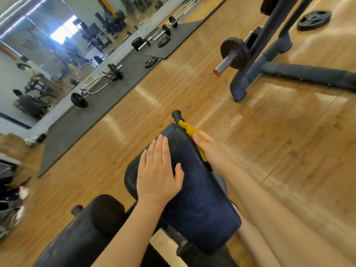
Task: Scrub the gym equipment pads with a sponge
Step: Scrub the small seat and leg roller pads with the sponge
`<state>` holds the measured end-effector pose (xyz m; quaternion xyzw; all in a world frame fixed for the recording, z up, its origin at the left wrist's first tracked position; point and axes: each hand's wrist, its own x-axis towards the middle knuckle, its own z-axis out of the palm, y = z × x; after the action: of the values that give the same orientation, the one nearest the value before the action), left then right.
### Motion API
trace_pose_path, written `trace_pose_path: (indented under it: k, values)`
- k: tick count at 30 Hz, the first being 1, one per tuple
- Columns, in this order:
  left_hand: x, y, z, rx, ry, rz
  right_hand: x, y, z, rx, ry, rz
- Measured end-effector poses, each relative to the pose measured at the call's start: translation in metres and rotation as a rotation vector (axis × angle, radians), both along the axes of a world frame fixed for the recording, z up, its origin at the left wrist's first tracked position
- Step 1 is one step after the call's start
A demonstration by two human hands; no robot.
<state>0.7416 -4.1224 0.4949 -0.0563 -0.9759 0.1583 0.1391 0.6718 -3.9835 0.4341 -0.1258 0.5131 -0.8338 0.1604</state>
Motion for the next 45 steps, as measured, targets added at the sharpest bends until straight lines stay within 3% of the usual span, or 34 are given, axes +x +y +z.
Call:
trace_pose_path:
  k: [5, 8, 11, 15, 19, 27, 31, 34, 38, 45]
  values:
    - [0.000, 0.001, 0.001, 0.007, -0.020, 0.000, 0.048, 0.035, -0.029, 0.199, 0.065, -0.024]
    - [0.001, 0.001, 0.000, 0.012, -0.008, -0.006, 0.053, 0.049, -0.036, 0.016, -0.086, 0.036]
    - [0.000, 0.001, 0.000, 0.008, 0.004, -0.013, 0.022, 0.039, -0.018, -0.194, -0.176, -0.035]
    - [-0.001, 0.000, -0.001, 0.017, 0.022, -0.026, -0.021, 0.006, 0.022, -0.142, -0.009, -0.036]
    - [-0.002, 0.001, -0.002, 0.017, 0.036, -0.024, -0.020, -0.012, 0.025, 0.061, 0.125, -0.045]
    - [0.000, 0.001, -0.001, 0.007, 0.019, -0.012, 0.076, 0.033, -0.033, 0.130, 0.015, -0.136]
    - [0.000, 0.000, -0.002, 0.003, 0.028, -0.020, 0.070, 0.045, -0.051, -0.032, -0.233, -0.159]
    - [-0.001, 0.000, -0.002, 0.002, 0.032, -0.026, 0.025, 0.036, -0.023, -0.120, -0.168, -0.203]
    - [-0.001, -0.001, -0.003, 0.007, 0.045, -0.028, -0.017, 0.001, 0.017, -0.074, -0.051, -0.120]
    - [-0.001, -0.002, -0.005, 0.003, 0.059, -0.028, 0.009, 0.000, -0.003, 0.020, 0.005, -0.116]
